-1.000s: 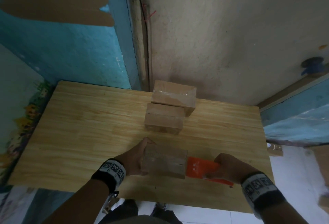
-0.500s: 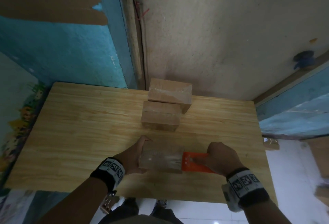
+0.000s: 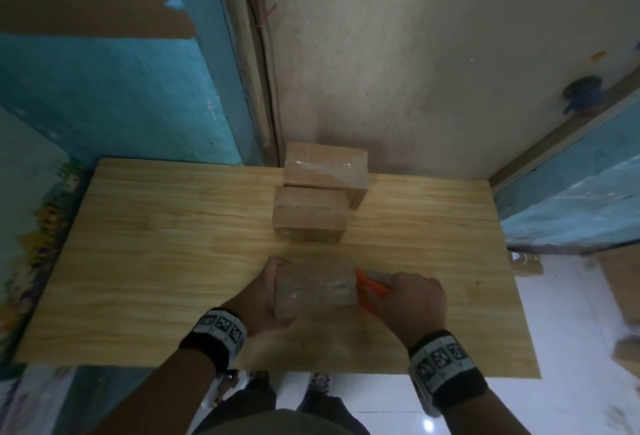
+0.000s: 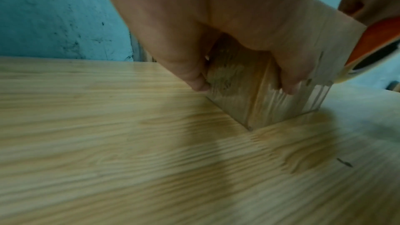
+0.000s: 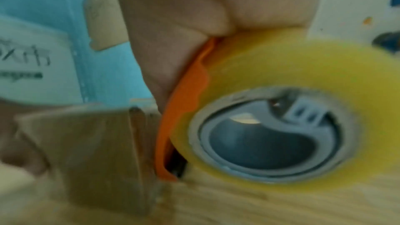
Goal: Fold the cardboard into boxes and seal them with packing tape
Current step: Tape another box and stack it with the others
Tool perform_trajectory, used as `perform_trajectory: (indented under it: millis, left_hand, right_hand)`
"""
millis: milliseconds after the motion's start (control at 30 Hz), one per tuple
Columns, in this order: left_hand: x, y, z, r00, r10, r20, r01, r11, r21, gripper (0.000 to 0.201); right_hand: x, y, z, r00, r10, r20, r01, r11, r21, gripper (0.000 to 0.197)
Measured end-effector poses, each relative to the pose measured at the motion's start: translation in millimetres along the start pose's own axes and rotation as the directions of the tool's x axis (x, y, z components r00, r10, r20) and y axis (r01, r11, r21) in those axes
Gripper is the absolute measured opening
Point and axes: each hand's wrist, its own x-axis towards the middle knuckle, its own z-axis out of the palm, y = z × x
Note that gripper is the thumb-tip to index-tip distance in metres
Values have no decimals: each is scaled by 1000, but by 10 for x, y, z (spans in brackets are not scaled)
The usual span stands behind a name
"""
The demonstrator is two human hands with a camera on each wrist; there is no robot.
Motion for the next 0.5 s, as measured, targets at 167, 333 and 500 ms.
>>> perform_trajectory:
  millis: [167, 333, 500]
  left_hand:
    - [-48, 18, 20, 1000, 20, -13, -19, 1000, 23, 103]
    - [-51, 3, -9, 1000, -1, 0, 1, 998, 57, 105]
    - [-63, 8, -19, 1000, 8, 15, -9, 999, 45, 102]
  right_hand:
    - [-66, 92, 366, 978, 179, -108, -151, 963, 223, 80]
    - [-47, -67, 380, 975, 207, -80, -191, 966, 175, 59]
    - [49, -164, 495, 987, 155, 31, -158, 965, 209, 54]
